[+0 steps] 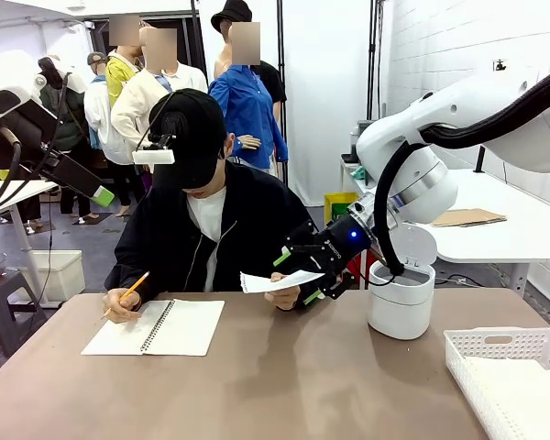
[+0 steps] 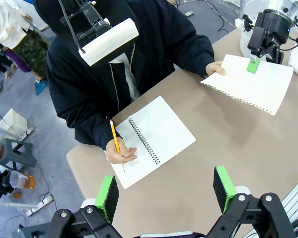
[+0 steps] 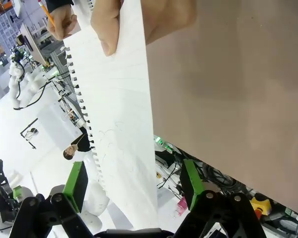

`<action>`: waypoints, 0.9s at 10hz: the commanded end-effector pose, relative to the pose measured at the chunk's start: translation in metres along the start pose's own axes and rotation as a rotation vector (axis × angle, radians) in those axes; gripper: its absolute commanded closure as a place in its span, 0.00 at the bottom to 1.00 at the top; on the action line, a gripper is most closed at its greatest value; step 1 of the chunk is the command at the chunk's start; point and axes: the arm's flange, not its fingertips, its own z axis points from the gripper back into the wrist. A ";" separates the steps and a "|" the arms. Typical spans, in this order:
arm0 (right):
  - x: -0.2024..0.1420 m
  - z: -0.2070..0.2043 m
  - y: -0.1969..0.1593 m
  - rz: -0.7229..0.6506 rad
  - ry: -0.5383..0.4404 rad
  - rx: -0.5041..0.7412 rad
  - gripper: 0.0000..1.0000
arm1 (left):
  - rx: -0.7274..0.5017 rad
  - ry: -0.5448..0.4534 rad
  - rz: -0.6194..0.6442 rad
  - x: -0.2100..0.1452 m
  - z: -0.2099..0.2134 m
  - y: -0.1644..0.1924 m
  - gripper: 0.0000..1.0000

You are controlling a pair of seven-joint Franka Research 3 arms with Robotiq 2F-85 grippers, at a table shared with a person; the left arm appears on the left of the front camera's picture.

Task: Sort the paper based on its condition.
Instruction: If a person hands you a paper, place it in the Organizing basket , and if it's crumpled, put it in the Trash can.

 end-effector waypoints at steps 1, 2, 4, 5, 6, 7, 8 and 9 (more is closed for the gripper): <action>0.001 0.000 0.000 -0.005 0.011 -0.005 0.46 | -0.001 -0.001 0.002 0.000 0.000 0.000 0.00; 0.002 0.001 -0.001 -0.005 0.006 -0.008 0.66 | -0.001 -0.001 0.002 0.000 0.000 0.000 0.00; 0.002 0.001 -0.001 -0.008 0.005 -0.005 1.00 | -0.001 -0.001 0.002 0.000 0.000 0.000 0.00; 0.003 0.002 0.000 -0.010 0.004 -0.003 1.00 | -0.001 -0.001 0.002 0.000 0.000 0.000 0.00; 0.003 0.002 0.000 -0.013 0.003 -0.001 1.00 | -0.001 -0.001 0.002 0.000 0.000 0.000 0.00; 0.003 0.003 0.000 -0.015 0.004 0.001 1.00 | -0.001 -0.001 0.002 0.000 0.000 0.000 0.00; 0.003 0.004 0.000 -0.015 0.008 0.002 1.00 | -0.001 -0.001 0.002 0.000 0.000 0.000 0.00; 0.002 0.005 0.000 -0.014 0.007 0.004 1.00 | -0.001 -0.001 0.002 0.000 0.000 0.000 0.00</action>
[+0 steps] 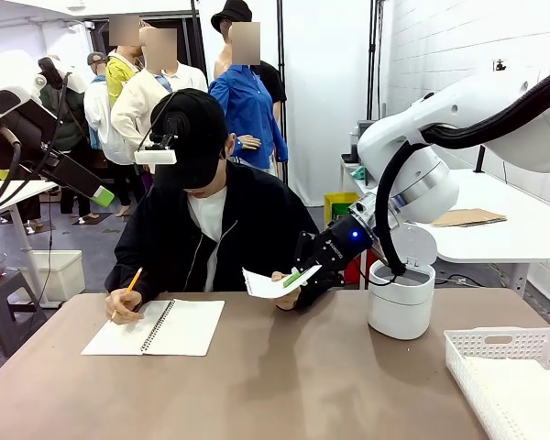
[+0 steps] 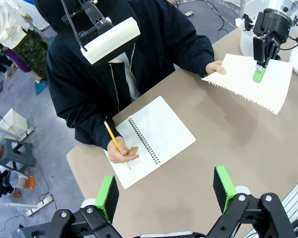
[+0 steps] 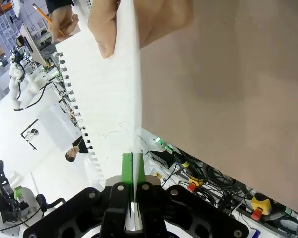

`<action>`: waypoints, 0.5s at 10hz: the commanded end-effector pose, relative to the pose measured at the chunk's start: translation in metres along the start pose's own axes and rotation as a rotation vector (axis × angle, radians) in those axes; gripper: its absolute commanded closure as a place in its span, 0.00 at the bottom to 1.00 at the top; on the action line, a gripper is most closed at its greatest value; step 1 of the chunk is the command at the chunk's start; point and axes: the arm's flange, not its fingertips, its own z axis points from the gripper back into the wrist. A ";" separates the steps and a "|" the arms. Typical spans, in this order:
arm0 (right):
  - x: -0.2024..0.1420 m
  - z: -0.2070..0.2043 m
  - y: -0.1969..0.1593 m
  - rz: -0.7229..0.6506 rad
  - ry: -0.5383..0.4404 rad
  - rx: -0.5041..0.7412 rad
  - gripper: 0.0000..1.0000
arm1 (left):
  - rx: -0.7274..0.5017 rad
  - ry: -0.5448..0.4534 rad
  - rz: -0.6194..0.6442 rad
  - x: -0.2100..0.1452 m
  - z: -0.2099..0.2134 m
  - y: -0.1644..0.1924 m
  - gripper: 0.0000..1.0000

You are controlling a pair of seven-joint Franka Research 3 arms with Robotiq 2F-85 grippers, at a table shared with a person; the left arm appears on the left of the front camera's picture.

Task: Sort the paper based on its condition.
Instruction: If a person hands you a paper, place it in the Organizing basket , and if it's crumpled, put it in the Trash can.

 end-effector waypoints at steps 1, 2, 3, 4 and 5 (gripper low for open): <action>0.000 0.004 0.000 -0.004 0.010 0.006 1.00 | -0.001 -0.001 0.002 0.000 0.000 0.000 0.00; -0.002 0.005 0.001 0.000 0.011 0.010 1.00 | -0.001 -0.001 0.002 0.000 0.000 0.000 0.00; -0.004 0.007 0.000 0.002 0.015 0.026 1.00 | -0.001 -0.001 0.002 0.000 0.000 0.000 0.00; -0.008 0.010 0.001 0.017 0.015 0.038 1.00 | -0.001 -0.001 0.002 0.000 0.000 0.000 0.00; -0.014 0.016 0.003 0.045 0.018 0.051 1.00 | -0.001 -0.001 0.002 0.000 0.000 0.000 0.00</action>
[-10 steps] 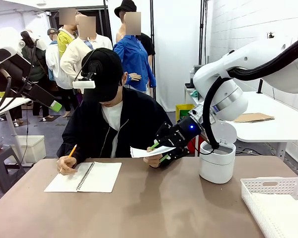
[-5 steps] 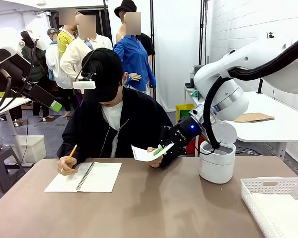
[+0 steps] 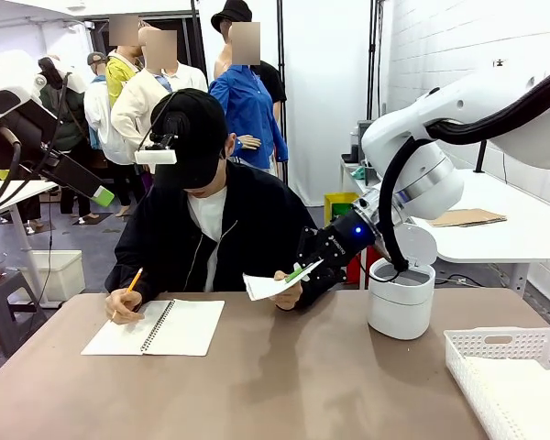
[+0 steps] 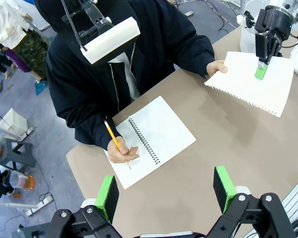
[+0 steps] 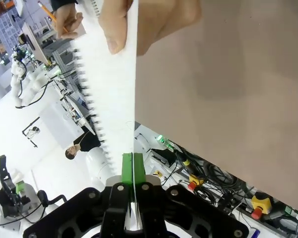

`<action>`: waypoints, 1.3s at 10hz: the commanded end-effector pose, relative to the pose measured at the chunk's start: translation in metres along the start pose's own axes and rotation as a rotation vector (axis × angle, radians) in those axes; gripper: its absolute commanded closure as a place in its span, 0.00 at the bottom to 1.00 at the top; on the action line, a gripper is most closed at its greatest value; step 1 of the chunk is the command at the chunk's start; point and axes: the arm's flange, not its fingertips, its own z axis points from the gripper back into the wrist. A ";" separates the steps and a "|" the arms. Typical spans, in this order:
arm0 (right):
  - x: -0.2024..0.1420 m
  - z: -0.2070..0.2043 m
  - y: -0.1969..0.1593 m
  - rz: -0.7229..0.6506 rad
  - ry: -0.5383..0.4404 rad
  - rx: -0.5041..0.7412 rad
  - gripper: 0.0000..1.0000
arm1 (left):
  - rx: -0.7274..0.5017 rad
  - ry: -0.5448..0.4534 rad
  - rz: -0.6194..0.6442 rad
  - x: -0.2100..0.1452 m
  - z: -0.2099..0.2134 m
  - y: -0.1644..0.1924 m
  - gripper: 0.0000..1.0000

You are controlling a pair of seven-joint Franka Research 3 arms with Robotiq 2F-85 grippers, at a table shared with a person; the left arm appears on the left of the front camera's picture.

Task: Sort the paper based on its condition.
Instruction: If a person hands you a paper, place it in the Organizing basket , and if it's crumpled, put it in the Trash can.

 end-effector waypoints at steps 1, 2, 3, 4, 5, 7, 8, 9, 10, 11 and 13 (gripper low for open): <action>-0.017 0.013 0.003 0.048 0.003 0.018 1.00 | -0.001 -0.001 0.002 0.000 0.000 0.000 0.00; -0.026 0.024 0.006 0.026 -0.045 -0.042 1.00 | -0.001 -0.001 0.002 0.000 0.000 0.000 0.00; -0.035 0.037 0.008 0.027 -0.073 -0.104 1.00 | -0.001 -0.001 0.002 0.000 0.000 0.000 0.00; -0.048 0.053 0.010 0.068 -0.099 -0.136 1.00 | -0.001 -0.001 0.002 0.000 0.000 0.000 0.00; -0.061 0.073 0.006 0.137 -0.165 -0.221 1.00 | -0.001 -0.001 0.002 0.000 0.000 0.000 0.00; -0.080 0.101 -0.003 0.238 -0.283 -0.367 1.00 | -0.001 -0.001 0.002 0.000 0.000 0.000 0.00; -0.085 0.117 -0.007 0.298 -0.313 -0.420 1.00 | -0.001 -0.001 0.002 0.000 0.000 0.000 0.00; -0.094 0.132 -0.012 0.350 -0.391 -0.487 1.00 | -0.001 -0.001 0.002 0.000 0.000 0.000 0.00; -0.101 0.143 -0.017 0.396 -0.447 -0.550 1.00 | -0.001 -0.001 0.002 0.000 0.000 0.000 0.00; -0.110 0.152 -0.021 0.471 -0.481 -0.626 1.00 | -0.001 -0.001 0.002 0.000 0.000 0.000 0.00; -0.127 0.175 -0.043 0.577 -0.548 -0.709 1.00 | -0.001 -0.001 0.002 0.000 0.000 0.000 0.00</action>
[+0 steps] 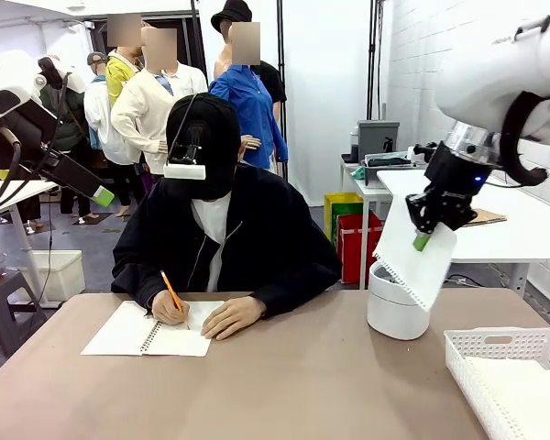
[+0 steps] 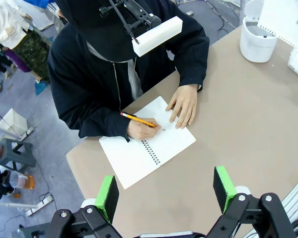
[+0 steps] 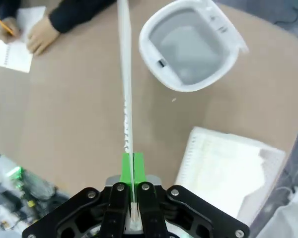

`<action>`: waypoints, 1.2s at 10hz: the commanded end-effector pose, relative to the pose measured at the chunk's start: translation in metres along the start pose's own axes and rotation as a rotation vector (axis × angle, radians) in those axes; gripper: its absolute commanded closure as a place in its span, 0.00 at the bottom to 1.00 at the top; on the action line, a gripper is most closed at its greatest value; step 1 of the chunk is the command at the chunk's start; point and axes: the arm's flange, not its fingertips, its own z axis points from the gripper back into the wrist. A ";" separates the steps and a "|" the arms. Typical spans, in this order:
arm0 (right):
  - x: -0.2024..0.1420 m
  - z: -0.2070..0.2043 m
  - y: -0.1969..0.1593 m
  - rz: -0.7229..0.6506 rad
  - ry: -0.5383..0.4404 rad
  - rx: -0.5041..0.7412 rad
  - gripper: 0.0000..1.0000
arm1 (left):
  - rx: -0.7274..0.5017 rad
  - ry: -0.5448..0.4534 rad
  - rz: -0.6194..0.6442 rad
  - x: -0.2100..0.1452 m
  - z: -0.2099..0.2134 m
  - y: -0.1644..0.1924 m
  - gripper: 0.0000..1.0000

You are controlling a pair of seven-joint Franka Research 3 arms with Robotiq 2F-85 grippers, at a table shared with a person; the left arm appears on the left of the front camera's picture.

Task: Sort the paper based on its condition.
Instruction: If a person hands you a paper, place it in the Organizing basket , and if it's crumpled, put it in the Trash can.

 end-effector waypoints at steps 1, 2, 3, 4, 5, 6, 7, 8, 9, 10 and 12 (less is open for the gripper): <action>-0.033 0.001 -0.025 0.058 -0.110 -0.045 1.00 | -0.001 -0.001 0.002 0.000 0.000 0.000 0.00; -0.047 0.007 -0.035 0.093 -0.118 -0.057 1.00 | -0.001 -0.001 0.002 0.000 0.000 0.000 0.00; -0.059 0.011 -0.043 0.091 -0.139 -0.097 1.00 | -0.001 -0.001 0.002 0.000 0.000 0.000 0.00; -0.064 0.013 -0.047 0.048 -0.163 -0.092 1.00 | -0.001 -0.001 0.002 0.000 0.000 0.000 0.00; -0.056 0.012 -0.046 -0.063 -0.123 -0.033 1.00 | -0.001 -0.001 0.002 0.000 0.000 0.000 0.00; -0.053 0.017 -0.045 0.064 -0.127 -0.070 1.00 | -0.001 -0.001 0.002 0.000 0.000 0.000 0.00; -0.053 0.017 -0.045 0.064 -0.127 -0.070 1.00 | -0.001 -0.001 0.002 0.000 0.000 0.000 0.00; -0.053 0.017 -0.045 0.064 -0.127 -0.070 1.00 | -0.001 -0.001 0.002 0.000 0.000 0.000 0.00; -0.053 0.017 -0.045 0.064 -0.127 -0.070 1.00 | -0.001 -0.001 0.002 0.000 0.000 0.000 0.00; -0.053 0.017 -0.045 0.064 -0.127 -0.070 1.00 | -0.001 -0.001 0.002 0.000 0.000 0.000 0.00; -0.058 0.017 -0.043 0.044 -0.130 -0.059 1.00 | -0.001 -0.001 0.002 0.000 0.000 0.000 0.00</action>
